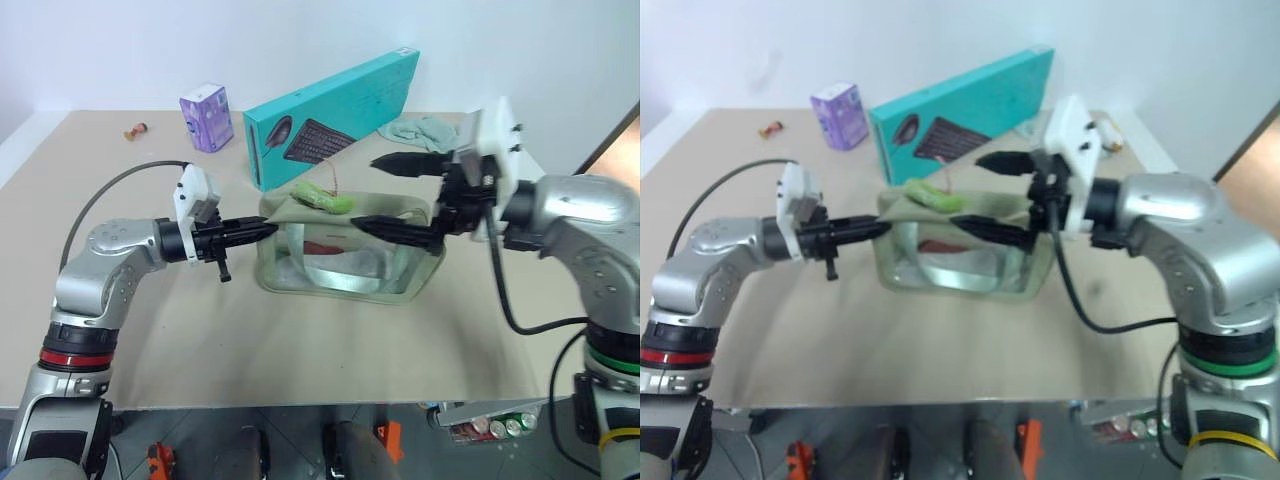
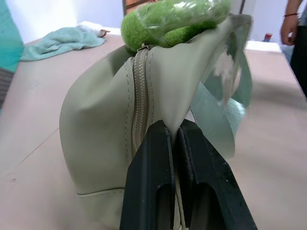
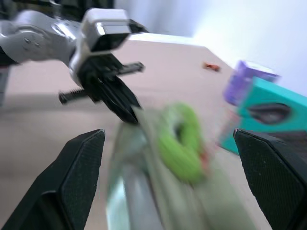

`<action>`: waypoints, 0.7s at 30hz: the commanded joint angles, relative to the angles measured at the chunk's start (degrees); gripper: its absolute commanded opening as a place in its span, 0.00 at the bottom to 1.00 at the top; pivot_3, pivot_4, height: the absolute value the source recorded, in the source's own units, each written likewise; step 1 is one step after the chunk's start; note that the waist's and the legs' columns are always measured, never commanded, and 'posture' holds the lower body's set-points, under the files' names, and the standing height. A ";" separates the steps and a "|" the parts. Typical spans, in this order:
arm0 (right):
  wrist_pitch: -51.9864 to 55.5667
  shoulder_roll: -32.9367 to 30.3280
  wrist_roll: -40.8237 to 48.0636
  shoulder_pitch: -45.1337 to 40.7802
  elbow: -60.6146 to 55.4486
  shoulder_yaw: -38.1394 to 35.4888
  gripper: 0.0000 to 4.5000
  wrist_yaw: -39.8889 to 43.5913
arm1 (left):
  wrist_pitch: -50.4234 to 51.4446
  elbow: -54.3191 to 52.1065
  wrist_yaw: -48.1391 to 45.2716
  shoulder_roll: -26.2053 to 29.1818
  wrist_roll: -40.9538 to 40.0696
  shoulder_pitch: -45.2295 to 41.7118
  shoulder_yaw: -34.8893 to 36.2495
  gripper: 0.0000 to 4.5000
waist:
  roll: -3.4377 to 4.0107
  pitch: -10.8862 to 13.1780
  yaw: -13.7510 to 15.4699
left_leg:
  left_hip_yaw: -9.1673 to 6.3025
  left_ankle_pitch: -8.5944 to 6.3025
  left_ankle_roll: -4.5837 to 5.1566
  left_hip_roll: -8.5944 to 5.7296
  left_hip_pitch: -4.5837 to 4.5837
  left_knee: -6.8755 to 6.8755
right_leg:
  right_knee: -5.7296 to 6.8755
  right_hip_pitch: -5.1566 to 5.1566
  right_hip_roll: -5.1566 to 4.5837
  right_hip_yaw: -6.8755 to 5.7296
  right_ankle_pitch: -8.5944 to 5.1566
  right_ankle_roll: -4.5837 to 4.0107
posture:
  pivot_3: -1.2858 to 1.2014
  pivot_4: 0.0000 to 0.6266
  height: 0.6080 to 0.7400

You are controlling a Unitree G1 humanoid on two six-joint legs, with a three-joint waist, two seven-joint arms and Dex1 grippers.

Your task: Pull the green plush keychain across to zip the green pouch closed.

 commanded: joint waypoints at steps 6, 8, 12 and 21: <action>-8.24 2.62 -6.85 -2.68 7.11 3.94 0.99 1.77 | 1.07 -4.03 0.40 0.10 -1.45 -1.19 0.73 0.00 | 0.00 0.00 0.01 | 0.03 -0.04 0.07 -0.07 -0.11 0.09 | -0.03 -0.05 -0.08 -0.03 0.00 0.11 | 0.52 0.24 1.00; -8.79 2.90 -7.37 -2.67 8.18 3.96 0.99 2.46 | 1.30 -4.43 0.58 0.16 -1.49 -0.97 0.97 0.00 | 0.00 0.00 0.02 | -0.03 -0.04 0.07 -0.07 -0.13 0.09 | -0.03 -0.05 -0.07 -0.08 -0.01 0.10 | 0.52 0.24 1.00; -8.58 2.88 -7.45 -2.09 9.19 3.50 0.88 3.68 | 1.67 -5.02 0.77 0.49 -1.50 -0.40 1.31 0.00 | 0.00 0.00 0.00 | -0.02 -0.04 0.06 -0.06 -0.12 0.09 | -0.03 -0.05 -0.06 -0.08 0.00 0.09 | 0.52 0.24 1.00; -7.39 2.69 -7.18 -0.56 9.13 2.82 0.21 4.33 | 1.52 -4.61 0.84 0.65 -1.08 -0.55 1.11 0.00 | 0.00 0.00 -0.01 | -0.02 -0.04 0.06 -0.05 -0.12 0.10 | -0.02 -0.05 -0.06 -0.09 0.00 0.09 | 0.52 0.24 1.00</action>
